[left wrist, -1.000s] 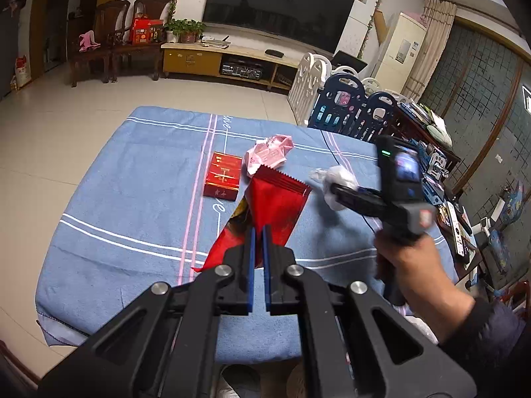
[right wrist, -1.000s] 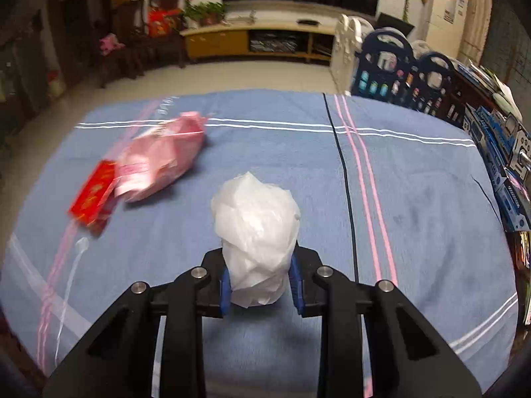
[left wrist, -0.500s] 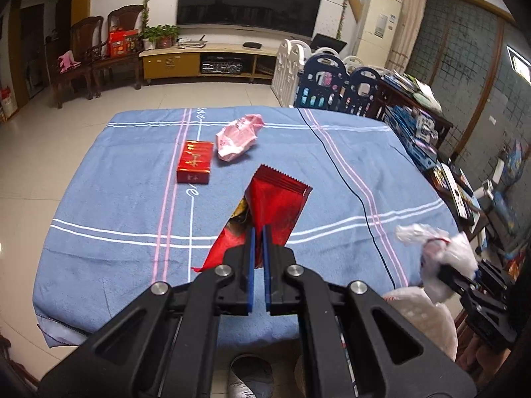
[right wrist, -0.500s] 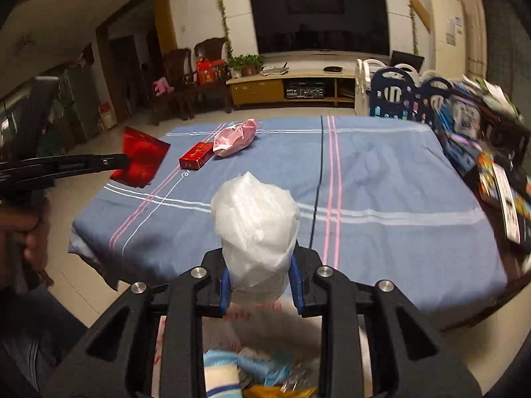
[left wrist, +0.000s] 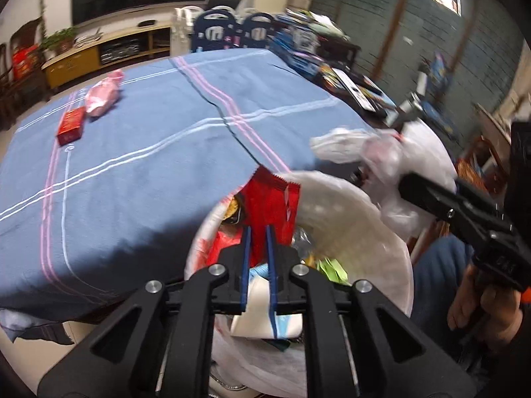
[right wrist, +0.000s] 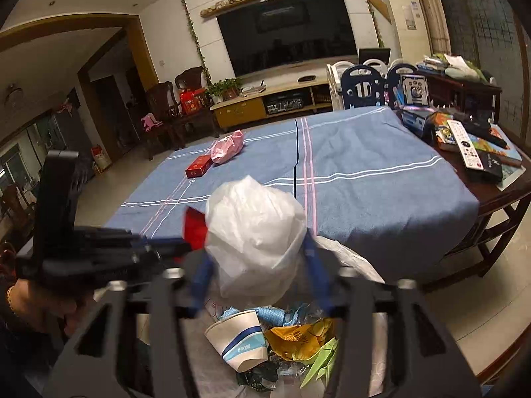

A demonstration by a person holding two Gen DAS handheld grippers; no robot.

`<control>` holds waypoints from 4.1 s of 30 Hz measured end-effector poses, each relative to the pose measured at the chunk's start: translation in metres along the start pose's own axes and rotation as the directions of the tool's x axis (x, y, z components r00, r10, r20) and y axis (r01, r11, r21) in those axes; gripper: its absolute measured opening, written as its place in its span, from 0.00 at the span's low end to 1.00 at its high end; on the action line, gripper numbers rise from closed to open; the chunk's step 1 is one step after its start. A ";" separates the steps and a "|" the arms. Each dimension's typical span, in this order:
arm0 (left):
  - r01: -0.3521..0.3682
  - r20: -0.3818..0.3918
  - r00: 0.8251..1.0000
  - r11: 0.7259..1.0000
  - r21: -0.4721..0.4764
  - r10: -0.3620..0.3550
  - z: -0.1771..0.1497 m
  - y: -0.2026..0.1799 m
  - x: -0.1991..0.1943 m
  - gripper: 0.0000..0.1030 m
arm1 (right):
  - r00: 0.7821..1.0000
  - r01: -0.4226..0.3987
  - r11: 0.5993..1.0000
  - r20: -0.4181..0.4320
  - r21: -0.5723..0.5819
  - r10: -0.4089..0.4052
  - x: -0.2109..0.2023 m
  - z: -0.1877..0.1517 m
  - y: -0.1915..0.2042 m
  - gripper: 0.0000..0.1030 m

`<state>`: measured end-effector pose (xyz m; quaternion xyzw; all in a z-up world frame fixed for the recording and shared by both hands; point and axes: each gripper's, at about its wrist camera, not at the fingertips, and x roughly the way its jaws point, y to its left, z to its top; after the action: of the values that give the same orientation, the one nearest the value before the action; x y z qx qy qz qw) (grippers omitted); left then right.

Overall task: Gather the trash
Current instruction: 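Carry the red wrapper and white bag over the bin and release both, then grasp the red cigarette box with the left tool while the right tool grasps the pink bag, then carry the red box and pink bag over the bin and release both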

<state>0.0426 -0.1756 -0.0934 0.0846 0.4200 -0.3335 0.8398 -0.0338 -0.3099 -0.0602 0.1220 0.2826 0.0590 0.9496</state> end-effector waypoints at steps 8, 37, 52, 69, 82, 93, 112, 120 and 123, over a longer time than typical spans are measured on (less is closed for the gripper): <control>-0.207 0.046 0.975 0.960 -0.190 0.219 -0.002 0.039 -0.008 0.97 | 1.000 0.007 0.996 0.028 0.088 -0.010 -0.003 0.001 -0.016 0.91; -0.469 -0.120 0.882 0.820 -0.328 0.457 0.132 0.318 0.137 0.94 | 0.988 -0.014 0.998 -0.152 0.059 0.023 0.066 -0.018 -0.008 0.91; -0.399 -0.028 0.900 0.796 -0.455 0.435 0.123 0.335 0.076 0.56 | 0.986 -0.010 0.999 -0.167 0.038 0.016 0.080 -0.021 0.000 0.91; -0.306 0.185 0.868 0.790 -0.531 0.460 0.059 0.207 -0.109 0.57 | 0.953 -0.036 0.981 -0.288 0.190 0.091 0.275 0.112 0.077 0.91; -0.246 0.221 0.866 0.767 -0.593 0.449 0.064 0.254 -0.118 0.57 | 0.900 0.205 0.975 -0.406 0.081 -0.156 0.501 0.189 0.108 0.91; -0.252 0.207 0.873 0.771 -0.585 0.442 0.071 0.260 -0.106 0.57 | 0.888 0.160 0.969 -0.401 -0.187 -0.223 0.503 0.153 0.125 0.37; -0.138 0.176 0.967 0.959 -0.249 0.185 0.083 0.158 -0.048 0.57 | 0.975 -0.101 0.995 -0.201 -0.011 0.097 0.050 0.038 0.029 0.37; 0.052 0.060 0.996 0.991 0.125 -0.060 0.036 0.015 -0.020 0.57 | 0.992 0.009 0.998 -0.130 0.056 -0.002 -0.025 0.002 0.003 0.97; 0.059 0.018 0.998 0.988 0.143 -0.063 0.011 -0.011 -0.009 0.57 | 1.000 0.002 0.993 -0.020 0.122 0.001 -0.039 0.001 -0.017 0.97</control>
<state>0.0384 -0.1842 -0.0780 0.1276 0.3879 -0.3891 0.8257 -0.0652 -0.3337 -0.0437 0.1791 0.2953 0.0427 0.9375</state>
